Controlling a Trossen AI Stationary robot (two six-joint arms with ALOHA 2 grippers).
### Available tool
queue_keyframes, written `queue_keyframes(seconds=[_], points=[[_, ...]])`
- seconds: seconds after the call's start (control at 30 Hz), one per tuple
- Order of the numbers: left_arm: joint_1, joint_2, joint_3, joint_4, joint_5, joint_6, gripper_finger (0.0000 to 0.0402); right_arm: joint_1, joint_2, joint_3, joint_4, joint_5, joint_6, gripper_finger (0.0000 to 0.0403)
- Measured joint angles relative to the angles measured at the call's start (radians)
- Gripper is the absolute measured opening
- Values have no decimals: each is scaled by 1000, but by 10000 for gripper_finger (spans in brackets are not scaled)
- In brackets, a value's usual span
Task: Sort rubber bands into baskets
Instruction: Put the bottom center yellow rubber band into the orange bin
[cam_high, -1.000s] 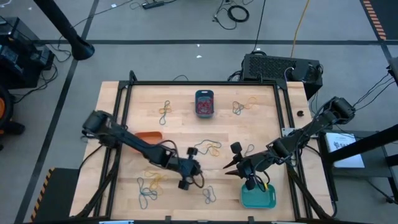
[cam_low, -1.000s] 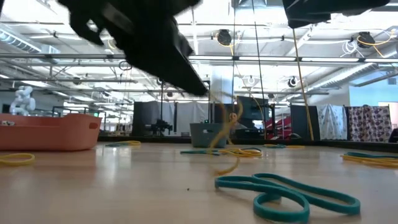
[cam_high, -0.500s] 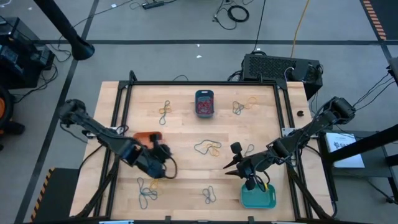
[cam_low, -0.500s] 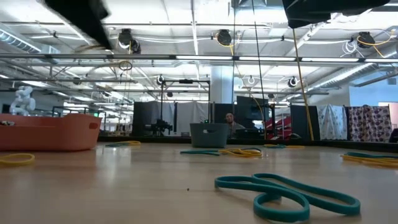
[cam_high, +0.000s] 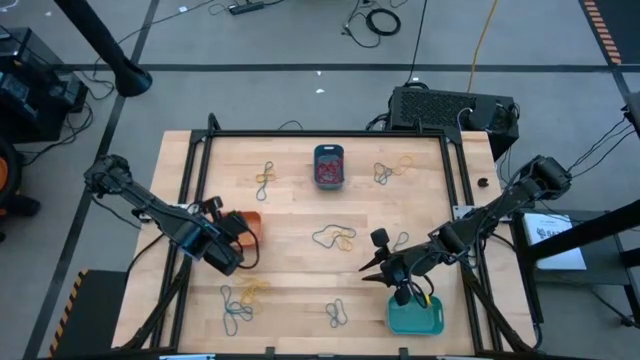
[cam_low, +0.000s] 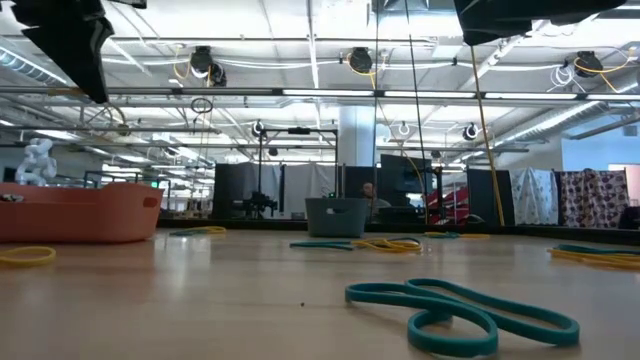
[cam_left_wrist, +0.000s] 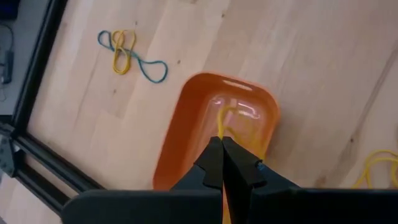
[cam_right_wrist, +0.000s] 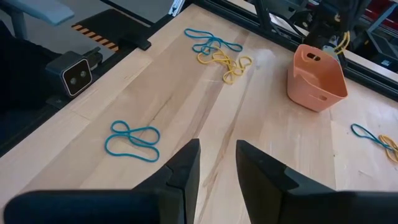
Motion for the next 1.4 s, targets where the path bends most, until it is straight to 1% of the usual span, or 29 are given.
queue_keyframes(seconds=[0.3,0.67,0.93,1.17,1.27,1.4], points=[[0,0,-4,-1,1,8,6,0,0,0,0,0,23,97],[2,1,-146,-1,5,9,8,0,0,0,0,0,20,97],[2,1,-195,29,5,9,8,0,0,0,0,0,15,97],[2,1,-197,29,10,9,11,0,0,0,0,0,18,97],[2,1,-197,29,14,9,33,0,0,0,0,0,18,97],[2,1,-197,28,14,9,89,0,0,0,0,0,18,97]])
